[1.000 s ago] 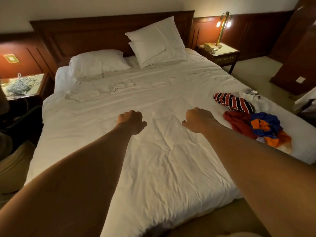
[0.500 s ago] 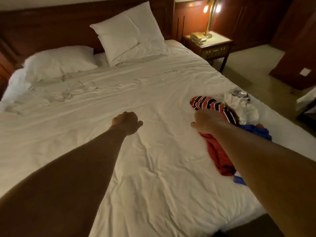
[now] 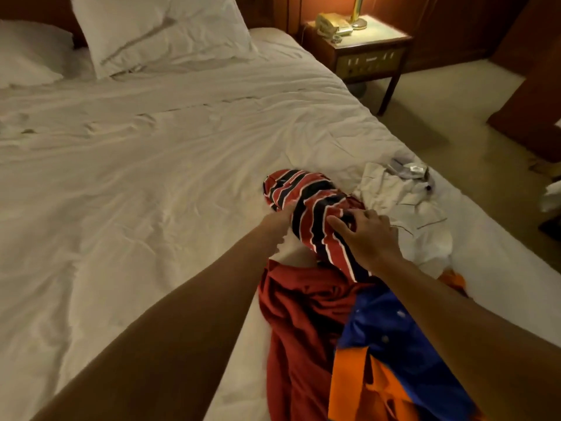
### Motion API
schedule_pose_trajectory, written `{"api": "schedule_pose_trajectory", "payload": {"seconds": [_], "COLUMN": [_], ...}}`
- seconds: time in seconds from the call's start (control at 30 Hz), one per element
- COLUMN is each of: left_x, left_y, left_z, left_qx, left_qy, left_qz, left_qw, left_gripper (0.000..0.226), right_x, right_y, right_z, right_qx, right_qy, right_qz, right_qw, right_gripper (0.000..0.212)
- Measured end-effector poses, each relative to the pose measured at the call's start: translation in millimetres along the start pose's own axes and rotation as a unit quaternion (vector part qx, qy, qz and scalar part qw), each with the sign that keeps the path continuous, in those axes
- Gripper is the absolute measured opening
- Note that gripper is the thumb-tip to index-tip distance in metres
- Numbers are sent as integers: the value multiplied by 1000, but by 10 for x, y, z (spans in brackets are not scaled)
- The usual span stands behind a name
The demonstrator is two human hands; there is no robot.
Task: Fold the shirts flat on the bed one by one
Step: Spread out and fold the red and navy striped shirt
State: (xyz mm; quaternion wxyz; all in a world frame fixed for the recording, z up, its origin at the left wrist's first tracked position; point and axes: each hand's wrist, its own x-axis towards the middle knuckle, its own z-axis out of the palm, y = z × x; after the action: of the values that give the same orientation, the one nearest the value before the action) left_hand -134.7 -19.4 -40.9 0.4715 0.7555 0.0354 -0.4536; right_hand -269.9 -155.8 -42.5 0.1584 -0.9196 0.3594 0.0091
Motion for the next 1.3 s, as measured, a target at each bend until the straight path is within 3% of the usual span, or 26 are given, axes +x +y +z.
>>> {"api": "schedule_pose_trajectory", "payload": {"seconds": [0.13, 0.23, 0.4, 0.47, 0.63, 0.73, 0.8, 0.9, 1.0, 1.07, 1.2, 1.3], "left_x": [257, 157, -525, -979, -2550, -3475, -4002, -4630, -5063, -5267, -5569, -5591], "left_y": [74, 169, 619, 894, 1388, 1444, 1394, 1240, 1028, 843, 372, -111], "left_z": [269, 107, -657, -1129, -2471, -3142, -3516, -4035, -4566, -4932, -5688, -6103], "left_qx": [-133, -260, -264, -224, -52, 97, 170, 258, 279, 280, 345, 412], "left_qy": [18, 21, 72, 92, 65, 44, 1, -33, -9, 19, 111, 174], "left_qz": [23, 92, 223, 297, 419, 474, 491, 491, 507, 514, 493, 447], "left_qw": [991, 961, 935, 924, 904, 874, 854, 832, 815, 810, 791, 775], "left_gripper": [54, 42, 23, 24, 28, 27, 26, 24, 21, 19, 8, 24], "right_x": [221, 210, -13, -217, -956, -1350, -1611, -2019, -2400, -2615, -2934, -3053], "right_y": [-6, -160, -1012, -1522, -2774, -3438, -3837, -4396, -4881, -5157, -5511, -5533], "right_z": [205, 56, -649, -1032, -1833, -2117, -2201, -2172, -2021, -1902, -1894, -1957], "right_qx": [49, 193, 302, 333, 449, 537, 539, 549, 520, 482, 461, 372], "right_qy": [49, 64, 124, 122, 40, 49, 62, -42, -125, -121, -82, -79], "right_qz": [-39, -79, -197, -247, -294, -278, -286, -323, -302, -317, -408, -481], "right_qw": [997, 976, 924, 902, 843, 795, 790, 770, 789, 808, 784, 790], "right_gripper": [56, 40, 25, 26, 54, 45, 41, 44, 47, 51, 54, 40]}}
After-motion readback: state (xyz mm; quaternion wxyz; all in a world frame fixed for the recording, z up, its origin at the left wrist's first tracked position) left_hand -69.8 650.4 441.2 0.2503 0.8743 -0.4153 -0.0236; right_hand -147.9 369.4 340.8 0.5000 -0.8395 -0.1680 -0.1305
